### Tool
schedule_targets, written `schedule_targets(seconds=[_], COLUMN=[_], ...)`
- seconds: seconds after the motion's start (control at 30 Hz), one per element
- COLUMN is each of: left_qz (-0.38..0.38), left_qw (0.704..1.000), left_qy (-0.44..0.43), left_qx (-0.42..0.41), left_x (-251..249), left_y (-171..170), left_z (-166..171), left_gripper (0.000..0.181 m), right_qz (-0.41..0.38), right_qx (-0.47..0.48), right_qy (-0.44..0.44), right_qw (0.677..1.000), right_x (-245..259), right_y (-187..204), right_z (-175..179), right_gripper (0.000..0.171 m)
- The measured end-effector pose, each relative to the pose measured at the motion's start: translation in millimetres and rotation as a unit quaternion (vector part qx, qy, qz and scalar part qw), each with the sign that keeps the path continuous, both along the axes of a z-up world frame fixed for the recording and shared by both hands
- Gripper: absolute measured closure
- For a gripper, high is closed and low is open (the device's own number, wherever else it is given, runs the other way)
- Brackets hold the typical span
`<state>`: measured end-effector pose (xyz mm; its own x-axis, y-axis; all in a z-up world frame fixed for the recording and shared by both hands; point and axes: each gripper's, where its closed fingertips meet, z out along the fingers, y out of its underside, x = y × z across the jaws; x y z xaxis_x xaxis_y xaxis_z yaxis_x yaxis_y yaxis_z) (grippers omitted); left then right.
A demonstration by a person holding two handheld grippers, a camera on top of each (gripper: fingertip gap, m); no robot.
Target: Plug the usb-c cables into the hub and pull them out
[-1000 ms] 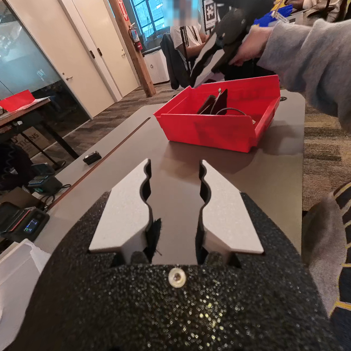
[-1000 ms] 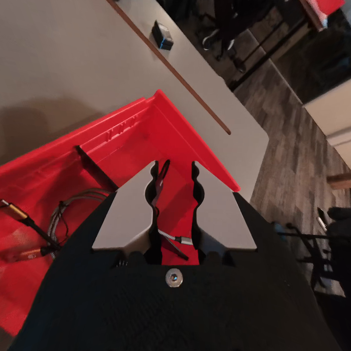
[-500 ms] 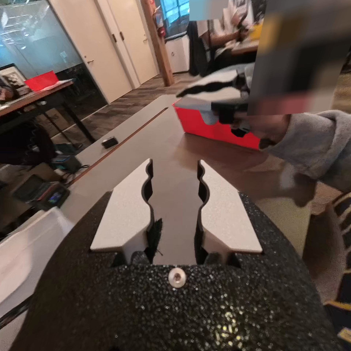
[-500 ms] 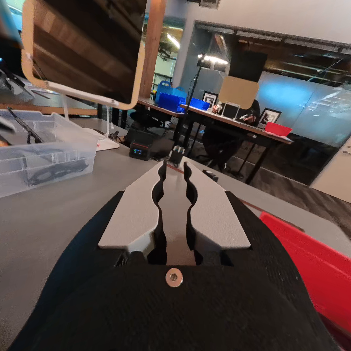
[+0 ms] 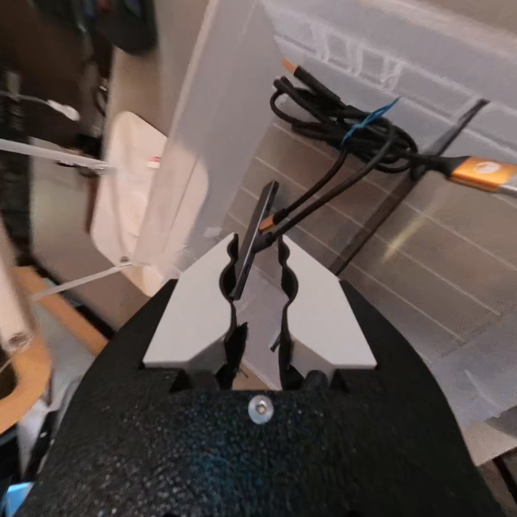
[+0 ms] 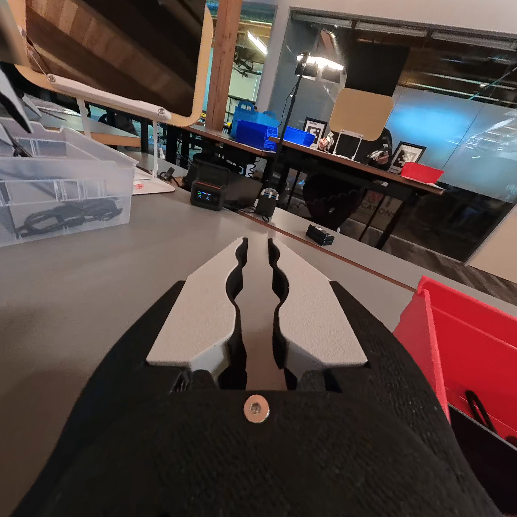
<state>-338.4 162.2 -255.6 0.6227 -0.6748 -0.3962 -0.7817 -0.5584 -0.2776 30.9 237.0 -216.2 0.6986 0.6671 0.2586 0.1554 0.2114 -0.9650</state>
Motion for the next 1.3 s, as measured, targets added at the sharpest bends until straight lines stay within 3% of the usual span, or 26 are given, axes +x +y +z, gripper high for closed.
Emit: schedule_targets(seconds=[0.03,0.13,0.33,0.37,0.5,0.63,0.83,1.1,1.2,1.3], left_qz=[0.006,0.01,-0.002,-0.009,-0.037,-0.042,-0.066,-0.084,-0.106,-0.114], left_qw=[1.0,0.998,0.974,0.966,0.956,0.945,0.832,0.722,0.684,0.646], left_qy=[-0.003,0.024,0.188,0.218,0.278,0.305,0.365,0.285,0.287,0.313], left_qx=[-0.025,-0.063,-0.127,-0.141,-0.091,0.114,0.413,0.625,0.662,0.687], left_x=[-6.5,-19.0,-50.7,-56.3,-58.9,-35.5,52.6,166.2,202.4,233.8], left_y=[1.4,5.8,1.2,-1.6,6.9,26.7,16.9,4.3,10.0,15.4], left_z=[-8.3,-19.8,-35.1,-38.3,-24.6,45.4,179.4,329.3,349.5,339.7], left_gripper=[0.154,0.144,0.144,0.165,0.172,0.174,0.174,0.175,0.175,0.175], right_qz=[0.002,0.01,0.029,0.032,0.039,0.061,0.081,0.074,0.055,0.007], right_qx=[0.0,-0.006,-0.019,-0.02,-0.009,0.012,0.048,0.137,0.163,0.188], right_qy=[-0.004,-0.014,-0.019,-0.02,-0.026,-0.019,0.071,0.18,0.209,0.247], right_qw=[1.0,1.0,0.999,0.999,0.999,0.998,0.993,0.971,0.963,0.951], right_x=[-1.0,-4.4,-10.9,-12.0,-14.8,-19.7,-12.9,31.7,55.7,89.0], right_y=[-0.4,-1.5,-4.7,-5.3,-8.0,-15.1,-29.9,-66.8,-82.7,-91.8], right_z=[-1.2,-5.3,-10.0,-10.6,-10.9,-1.3,66.6,188.2,213.8,229.8], right_gripper=[0.158,0.158,0.157,0.157,0.156,0.148,0.142,0.143,0.143,0.146])
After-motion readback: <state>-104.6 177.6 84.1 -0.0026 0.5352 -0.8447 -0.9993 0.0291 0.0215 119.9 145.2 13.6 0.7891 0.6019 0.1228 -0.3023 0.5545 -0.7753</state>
